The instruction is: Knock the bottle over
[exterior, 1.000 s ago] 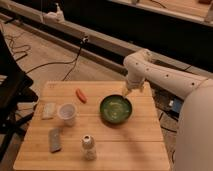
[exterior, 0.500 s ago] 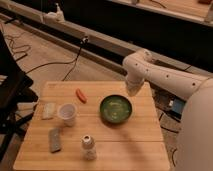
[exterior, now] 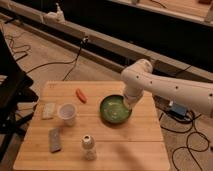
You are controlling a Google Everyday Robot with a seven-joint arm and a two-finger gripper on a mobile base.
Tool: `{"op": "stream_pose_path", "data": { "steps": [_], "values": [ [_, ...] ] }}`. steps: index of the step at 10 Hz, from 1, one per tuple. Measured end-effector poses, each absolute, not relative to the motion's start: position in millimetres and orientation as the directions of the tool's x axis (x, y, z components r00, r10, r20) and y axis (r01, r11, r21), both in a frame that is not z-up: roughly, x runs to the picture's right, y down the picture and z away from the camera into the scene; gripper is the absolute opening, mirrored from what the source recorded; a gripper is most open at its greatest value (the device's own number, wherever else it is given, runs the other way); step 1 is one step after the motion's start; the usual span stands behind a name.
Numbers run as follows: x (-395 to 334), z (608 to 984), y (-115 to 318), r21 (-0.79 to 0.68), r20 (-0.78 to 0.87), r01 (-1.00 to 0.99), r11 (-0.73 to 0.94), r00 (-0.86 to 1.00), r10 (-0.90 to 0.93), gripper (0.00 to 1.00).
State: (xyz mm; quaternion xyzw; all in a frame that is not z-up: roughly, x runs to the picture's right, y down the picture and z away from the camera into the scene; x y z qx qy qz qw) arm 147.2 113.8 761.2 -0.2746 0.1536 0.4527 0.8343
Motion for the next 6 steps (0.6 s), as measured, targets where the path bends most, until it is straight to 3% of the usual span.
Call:
{"op": "stream_pose_path", "data": {
  "steps": [6],
  "values": [
    [143, 751, 239, -0.478, -0.576, -0.812, 0.334, 0.577, 0.578, 0.0]
  ]
}}
